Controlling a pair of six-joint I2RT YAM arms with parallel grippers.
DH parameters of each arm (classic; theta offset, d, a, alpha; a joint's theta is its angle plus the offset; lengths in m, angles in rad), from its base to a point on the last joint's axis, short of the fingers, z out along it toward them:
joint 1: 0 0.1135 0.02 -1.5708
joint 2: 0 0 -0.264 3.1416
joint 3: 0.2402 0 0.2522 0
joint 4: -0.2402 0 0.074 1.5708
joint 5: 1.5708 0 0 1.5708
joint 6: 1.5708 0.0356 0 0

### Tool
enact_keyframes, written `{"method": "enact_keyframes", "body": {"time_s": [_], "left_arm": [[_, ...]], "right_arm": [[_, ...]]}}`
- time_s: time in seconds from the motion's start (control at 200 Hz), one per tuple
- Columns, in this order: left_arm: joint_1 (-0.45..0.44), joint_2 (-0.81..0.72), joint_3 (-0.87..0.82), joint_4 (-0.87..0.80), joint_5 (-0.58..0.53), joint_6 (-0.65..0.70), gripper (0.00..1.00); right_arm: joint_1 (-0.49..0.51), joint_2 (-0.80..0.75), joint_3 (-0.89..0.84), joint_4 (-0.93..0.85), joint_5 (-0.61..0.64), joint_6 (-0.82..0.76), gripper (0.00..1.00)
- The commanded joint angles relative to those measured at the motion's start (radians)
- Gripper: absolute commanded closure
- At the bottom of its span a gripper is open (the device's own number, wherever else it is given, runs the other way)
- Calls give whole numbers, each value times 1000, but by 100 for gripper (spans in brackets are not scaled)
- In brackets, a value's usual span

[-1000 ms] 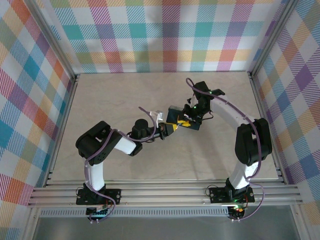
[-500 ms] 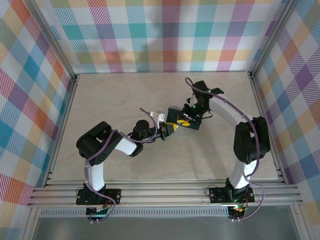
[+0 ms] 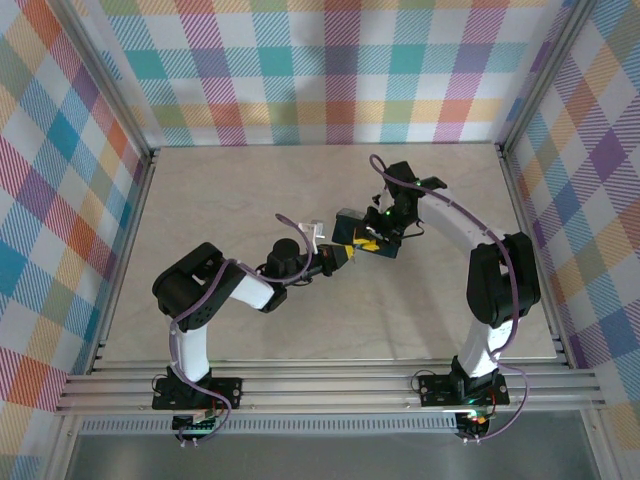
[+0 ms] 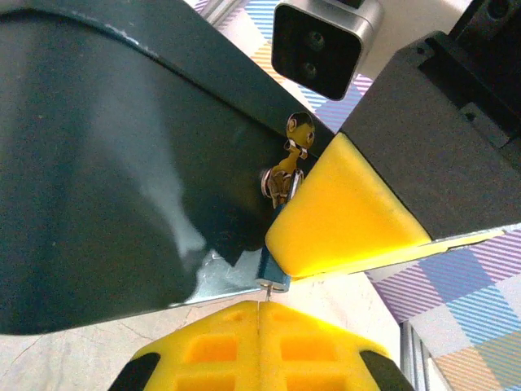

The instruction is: Unlock the padlock with the key

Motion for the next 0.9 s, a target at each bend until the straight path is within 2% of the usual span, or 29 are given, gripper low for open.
{"method": "enact_keyframes", "body": {"time_s": [0.0, 0.18, 0.295, 0.66, 0.895], "left_arm": [[34, -3, 107, 154, -114, -67, 100], [41, 71, 131, 160, -92, -133, 100], [58, 64, 107, 156, -77, -140, 86], [112, 30, -1, 146, 5, -150, 63], [105, 32, -19, 153, 112, -75, 63]], "right_arm": [[58, 6, -52, -133, -74, -19, 100], [56, -13, -86, -58, -121, 13, 100], [42, -22, -96, -33, -124, 29, 100], [12, -30, -67, 6, -98, 50, 100], [10, -31, -79, 33, -117, 61, 100]]}}
